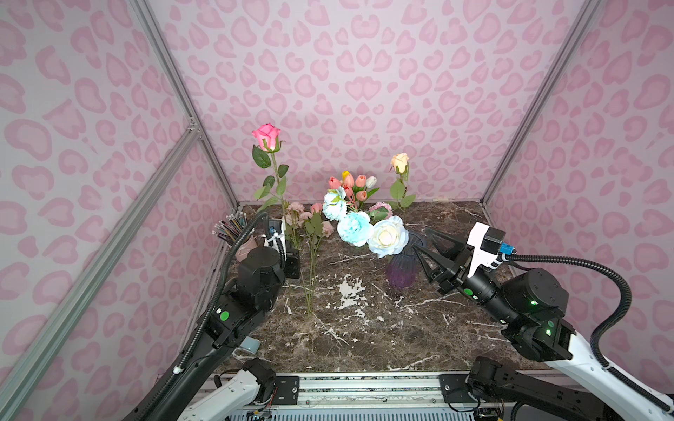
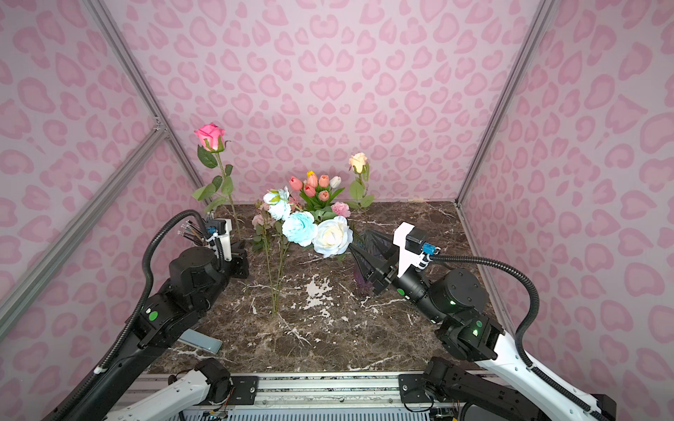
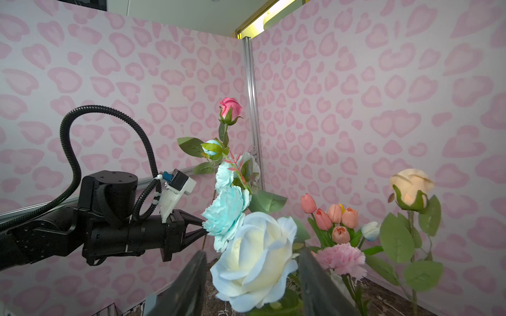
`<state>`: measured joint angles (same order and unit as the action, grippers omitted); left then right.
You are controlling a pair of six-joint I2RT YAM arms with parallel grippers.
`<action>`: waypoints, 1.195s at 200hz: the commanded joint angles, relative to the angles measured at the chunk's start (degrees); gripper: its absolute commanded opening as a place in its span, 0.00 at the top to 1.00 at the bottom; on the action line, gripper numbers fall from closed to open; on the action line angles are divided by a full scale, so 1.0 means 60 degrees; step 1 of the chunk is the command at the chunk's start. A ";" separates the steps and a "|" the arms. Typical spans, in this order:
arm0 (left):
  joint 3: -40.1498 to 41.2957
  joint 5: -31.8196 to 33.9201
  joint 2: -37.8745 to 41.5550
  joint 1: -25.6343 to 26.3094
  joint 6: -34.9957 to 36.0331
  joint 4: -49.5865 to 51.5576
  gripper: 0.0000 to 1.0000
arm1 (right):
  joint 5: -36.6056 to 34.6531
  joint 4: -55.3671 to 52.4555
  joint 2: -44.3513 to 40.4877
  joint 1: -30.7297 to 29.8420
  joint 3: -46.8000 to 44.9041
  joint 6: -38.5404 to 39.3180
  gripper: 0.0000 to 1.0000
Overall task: Pick out pink flowers from the vase
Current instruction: Place the flower at the center of the board.
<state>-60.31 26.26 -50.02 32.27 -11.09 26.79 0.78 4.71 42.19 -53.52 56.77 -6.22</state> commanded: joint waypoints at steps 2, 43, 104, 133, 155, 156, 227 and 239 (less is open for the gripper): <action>0.0047 -0.1163 -0.0771 -0.0910 -0.1224 -0.0505 0.98 | -0.0664 -0.0067 -0.0070 -0.0005 0.0015 0.0129 0.45; 0.0730 -0.3505 -0.2345 -0.2462 -0.2746 -0.1564 0.98 | -0.0846 -0.0308 -0.0355 -0.0001 0.0008 0.0088 0.45; 0.0748 -0.4975 -0.5006 -0.3027 -0.2214 -0.2630 0.98 | -0.0475 -0.0304 -0.0682 -0.0003 -0.0507 0.0025 0.45; -0.0353 -0.4945 -0.6324 -0.3071 -0.1090 -0.1920 0.98 | -0.0454 -0.0184 -0.0734 -0.0001 -0.0629 0.0028 0.45; -0.0877 -0.4966 -0.7095 -0.3361 -0.0807 -0.1397 0.98 | -0.0437 -0.0221 -0.0748 -0.0002 -0.0572 0.0068 0.45; -0.0891 -0.4994 -0.7114 -0.3389 -0.0805 -0.1385 0.98 | -0.0452 -0.0225 -0.0748 -0.0002 -0.0579 0.0069 0.45; -0.1925 -0.6556 -0.8929 -0.4076 -0.0338 -0.0754 0.98 | -0.1122 -0.0419 -0.1065 -0.0012 -0.0609 0.0304 0.45; -0.2003 -0.6730 -0.9153 -0.4164 -0.0438 -0.0736 0.98 | -0.1226 -0.0447 -0.1127 -0.0011 -0.0615 0.0304 0.45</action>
<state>-70.98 -10.15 -102.85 8.21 -14.68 20.73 -4.58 1.89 35.90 -53.52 53.34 -5.02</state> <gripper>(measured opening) 0.071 0.555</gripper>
